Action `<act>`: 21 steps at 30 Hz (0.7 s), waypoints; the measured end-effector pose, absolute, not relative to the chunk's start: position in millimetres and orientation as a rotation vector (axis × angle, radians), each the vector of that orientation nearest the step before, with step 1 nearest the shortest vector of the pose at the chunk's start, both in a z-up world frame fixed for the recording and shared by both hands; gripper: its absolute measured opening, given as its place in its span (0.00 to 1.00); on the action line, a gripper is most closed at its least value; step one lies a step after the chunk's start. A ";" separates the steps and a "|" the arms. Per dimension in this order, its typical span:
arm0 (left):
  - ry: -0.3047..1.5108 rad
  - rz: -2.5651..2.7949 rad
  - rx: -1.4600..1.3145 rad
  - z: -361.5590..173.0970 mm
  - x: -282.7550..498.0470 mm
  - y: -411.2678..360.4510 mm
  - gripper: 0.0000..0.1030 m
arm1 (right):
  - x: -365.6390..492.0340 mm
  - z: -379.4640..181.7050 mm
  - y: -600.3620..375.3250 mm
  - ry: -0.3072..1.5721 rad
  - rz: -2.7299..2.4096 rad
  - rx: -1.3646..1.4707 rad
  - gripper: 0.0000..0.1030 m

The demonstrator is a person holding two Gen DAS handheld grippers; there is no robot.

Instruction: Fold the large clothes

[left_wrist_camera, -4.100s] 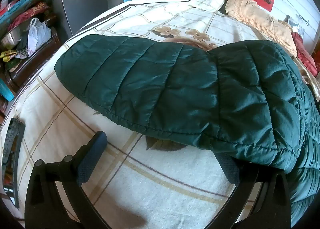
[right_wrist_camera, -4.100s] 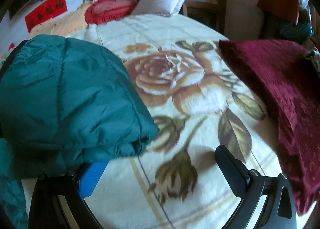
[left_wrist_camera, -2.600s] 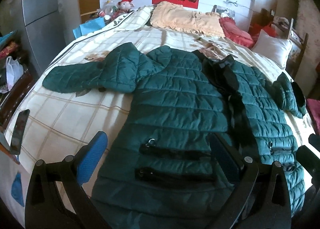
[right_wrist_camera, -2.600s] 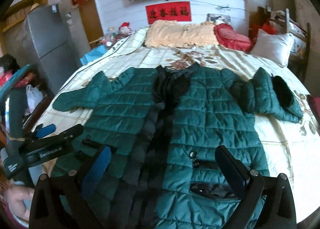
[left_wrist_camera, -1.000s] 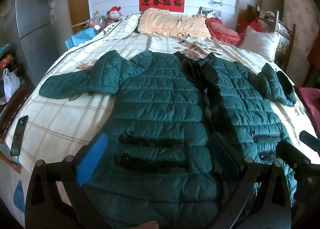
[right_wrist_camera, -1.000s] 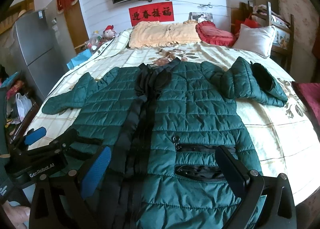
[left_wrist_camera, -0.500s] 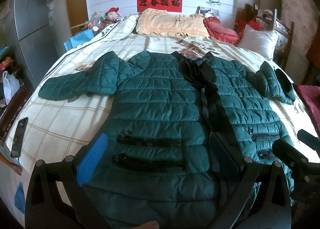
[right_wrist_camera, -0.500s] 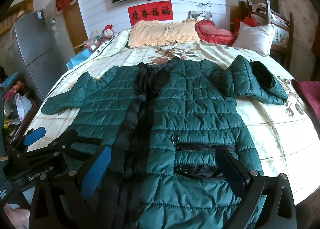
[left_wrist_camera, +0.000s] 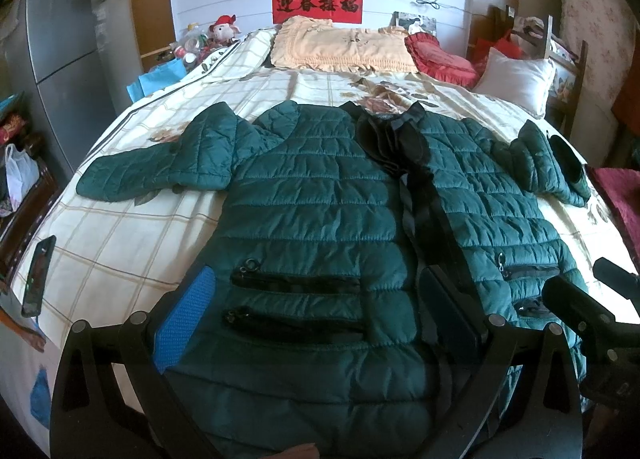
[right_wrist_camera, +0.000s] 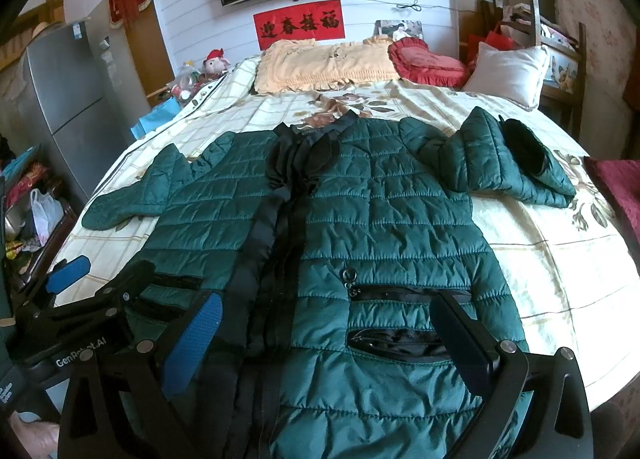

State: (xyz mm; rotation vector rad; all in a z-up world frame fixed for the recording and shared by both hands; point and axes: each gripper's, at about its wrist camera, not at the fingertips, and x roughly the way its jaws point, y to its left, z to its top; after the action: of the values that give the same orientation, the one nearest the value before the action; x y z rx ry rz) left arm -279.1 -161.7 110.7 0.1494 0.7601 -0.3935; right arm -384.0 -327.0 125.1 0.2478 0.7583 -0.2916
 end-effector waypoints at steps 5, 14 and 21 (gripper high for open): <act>0.761 -0.394 0.153 110.3 -280.1 -162.3 1.00 | -382.4 122.4 -324.8 0.761 -0.291 0.246 1.00; 0.771 -0.397 0.151 108.1 -273.8 -159.3 1.00 | -372.5 122.6 -321.4 0.768 -0.274 0.257 1.00; 0.806 -0.396 0.137 102.8 -253.6 -149.0 1.00 | -351.4 126.2 -319.4 0.765 -0.254 0.242 1.00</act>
State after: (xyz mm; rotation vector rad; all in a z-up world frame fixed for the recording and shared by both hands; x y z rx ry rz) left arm -253.6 -149.0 102.8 0.1366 0.8061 -0.3956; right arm -351.4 -319.4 126.2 0.2417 0.7648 -0.2543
